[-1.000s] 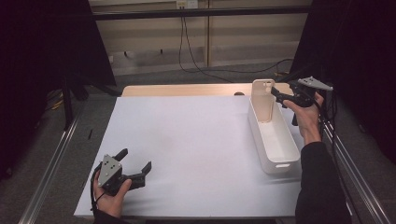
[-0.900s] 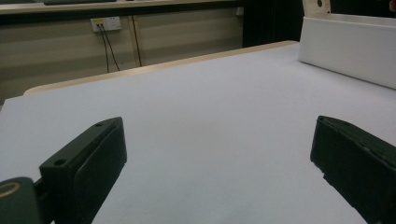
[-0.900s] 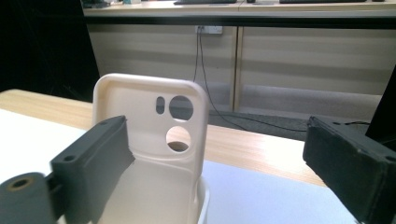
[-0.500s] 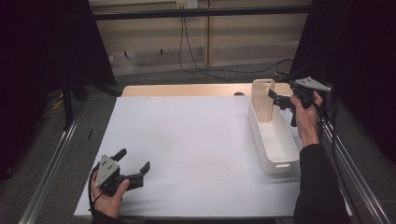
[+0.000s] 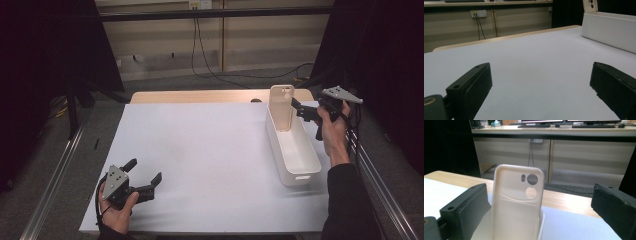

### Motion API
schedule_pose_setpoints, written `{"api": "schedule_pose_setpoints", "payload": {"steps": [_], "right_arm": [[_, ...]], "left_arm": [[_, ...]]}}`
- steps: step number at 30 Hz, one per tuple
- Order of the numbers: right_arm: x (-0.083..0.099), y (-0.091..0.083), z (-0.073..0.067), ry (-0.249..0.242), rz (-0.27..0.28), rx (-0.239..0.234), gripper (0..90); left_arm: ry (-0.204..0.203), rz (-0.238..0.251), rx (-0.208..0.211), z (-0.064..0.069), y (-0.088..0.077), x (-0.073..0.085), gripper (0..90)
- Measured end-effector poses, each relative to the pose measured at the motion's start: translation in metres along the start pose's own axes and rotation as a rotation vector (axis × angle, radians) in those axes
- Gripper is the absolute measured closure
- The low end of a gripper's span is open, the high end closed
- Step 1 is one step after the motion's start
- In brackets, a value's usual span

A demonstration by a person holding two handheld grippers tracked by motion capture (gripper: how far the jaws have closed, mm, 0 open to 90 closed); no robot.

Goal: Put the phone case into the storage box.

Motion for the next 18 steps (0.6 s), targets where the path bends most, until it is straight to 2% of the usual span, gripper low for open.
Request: {"api": "schedule_pose_setpoints", "payload": {"steps": [3, 7, 11, 14, 18], "right_arm": [[-0.003, -0.008, 0.003, -0.002, 0.026, 0.024, 0.0], [-0.003, -0.015, 0.004, -0.012, 0.027, 0.033, 0.0], [-0.002, -0.023, 0.005, -0.006, 0.036, 0.019, 0.0], [0.000, -0.032, 0.003, 0.010, 0.050, -0.006, 0.0], [0.004, -0.039, 0.003, 0.016, 0.061, -0.015, 0.0]], "left_arm": [[0.002, -0.006, -0.005, 0.001, 0.000, 0.001, 4.0], [-0.008, 0.009, -0.021, 0.000, -0.002, 0.000, 4.2], [-0.032, 0.014, -0.015, -0.002, -0.003, 0.002, 4.2], [-0.025, 0.017, -0.014, -0.001, -0.003, 0.000, 4.1], [-0.021, 0.016, -0.010, -0.001, -0.003, 0.000, 4.1]]}}
Point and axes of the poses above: each handheld gripper's, and its own axes: y roughly forward along the jaws, x roughly out of its underside, z roughly to its right, the point moved 7 cm from there along y, roughly forward along the jaws, and after that the axes turned 14 degrees about x, right-handed, at the moved point
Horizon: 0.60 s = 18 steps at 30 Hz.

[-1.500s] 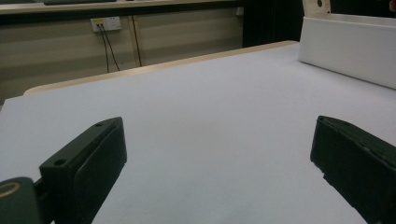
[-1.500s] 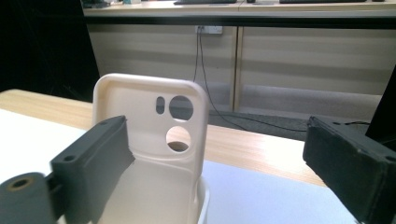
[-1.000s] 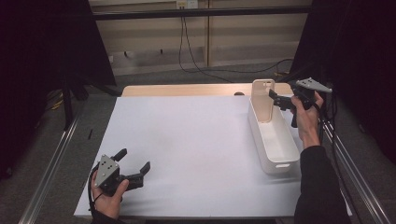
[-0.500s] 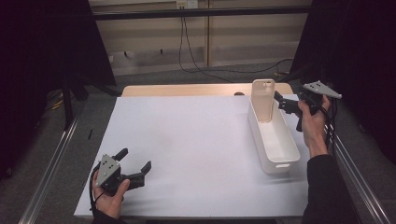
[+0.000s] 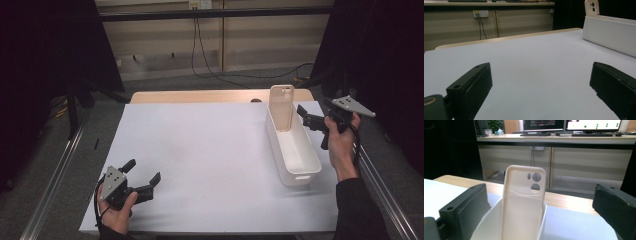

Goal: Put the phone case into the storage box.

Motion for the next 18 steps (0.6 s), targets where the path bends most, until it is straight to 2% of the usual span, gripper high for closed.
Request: {"api": "schedule_pose_setpoints", "payload": {"steps": [5, 9, 18], "right_arm": [[0.002, -0.011, -0.001, 0.009, 0.008, -0.015, 0.0], [0.006, -0.018, -0.004, -0.002, 0.005, -0.023, 0.0], [0.011, -0.033, -0.009, 0.017, 0.019, -0.042, 0.0]], "left_arm": [[-0.003, 0.006, -0.002, 0.000, -0.001, 0.000, 4.1], [0.001, 0.005, 0.000, 0.000, -0.001, 0.000, 4.1], [0.002, 0.005, 0.000, 0.000, 0.000, -0.001, 4.1]]}}
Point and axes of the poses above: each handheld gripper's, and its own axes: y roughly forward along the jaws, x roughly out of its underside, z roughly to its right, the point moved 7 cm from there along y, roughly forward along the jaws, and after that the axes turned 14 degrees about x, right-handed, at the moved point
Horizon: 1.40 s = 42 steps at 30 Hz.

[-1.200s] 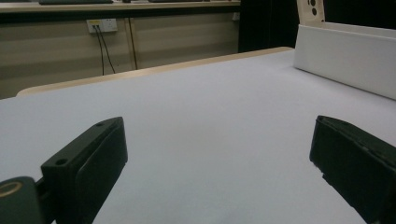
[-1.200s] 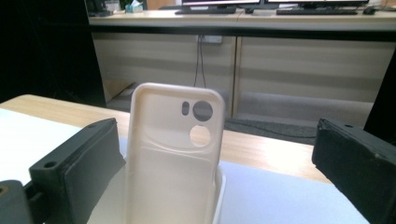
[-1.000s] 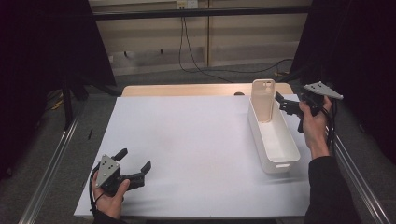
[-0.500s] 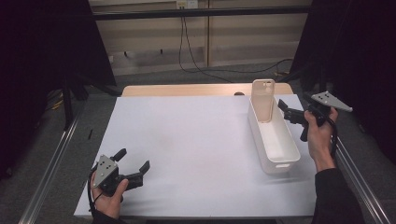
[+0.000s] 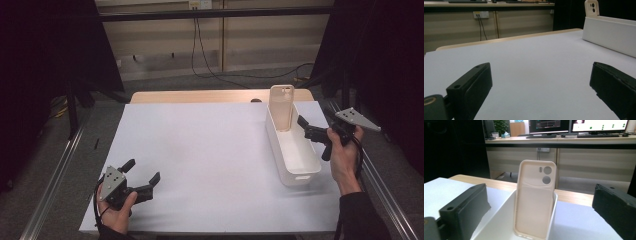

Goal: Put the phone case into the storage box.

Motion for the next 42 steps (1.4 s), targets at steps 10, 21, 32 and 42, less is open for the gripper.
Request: {"api": "schedule_pose_setpoints", "payload": {"steps": [10, 21, 32, 42], "right_arm": [[0.003, -0.021, 0.002, 0.000, 0.013, 0.021, 0.0], [0.014, -0.048, -0.005, -0.006, 0.040, 0.041, 0.0], [0.023, -0.072, -0.006, -0.017, 0.035, 0.055, 0.0], [0.034, -0.092, -0.009, -0.023, 0.031, 0.073, 0.0]], "left_arm": [[0.008, -0.003, 0.002, 0.001, 0.000, 0.000, 4.1], [0.025, 0.007, 0.001, 0.005, -0.002, -0.003, 4.2], [0.027, 0.009, 0.005, 0.006, -0.003, -0.004, 4.1], [0.012, 0.010, -0.008, 0.002, -0.005, -0.003, 4.2]]}}
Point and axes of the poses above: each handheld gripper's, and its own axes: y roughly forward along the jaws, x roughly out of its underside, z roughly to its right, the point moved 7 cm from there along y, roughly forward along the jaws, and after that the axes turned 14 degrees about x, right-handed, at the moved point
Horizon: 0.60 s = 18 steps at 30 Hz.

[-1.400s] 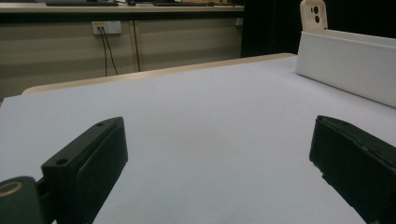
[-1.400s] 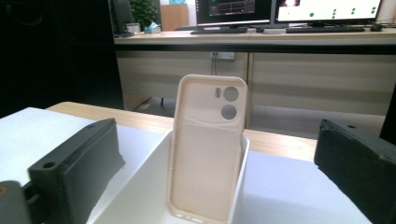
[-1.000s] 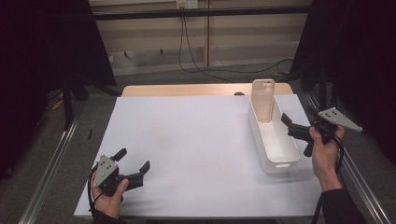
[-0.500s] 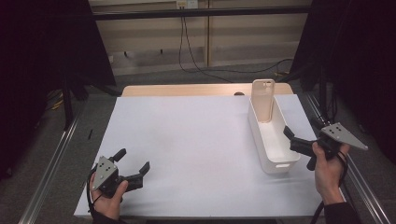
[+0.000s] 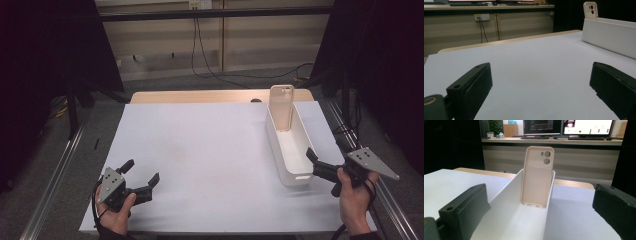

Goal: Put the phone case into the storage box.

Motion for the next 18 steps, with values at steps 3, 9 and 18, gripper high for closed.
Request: {"api": "schedule_pose_setpoints", "payload": {"steps": [3, 9, 18], "right_arm": [[0.003, -0.006, 0.000, 0.004, -0.001, 0.004, 0.0], [0.011, -0.018, -0.001, -0.007, -0.004, 0.014, 0.0], [0.024, -0.038, 0.002, -0.011, -0.016, 0.021, 0.0]], "left_arm": [[0.005, 0.000, 0.000, 0.001, -0.002, 0.000, 4.2], [0.007, 0.000, -0.004, 0.003, -0.005, 0.001, 4.1], [-0.003, -0.001, -0.014, 0.001, -0.008, 0.002, 4.2]]}}
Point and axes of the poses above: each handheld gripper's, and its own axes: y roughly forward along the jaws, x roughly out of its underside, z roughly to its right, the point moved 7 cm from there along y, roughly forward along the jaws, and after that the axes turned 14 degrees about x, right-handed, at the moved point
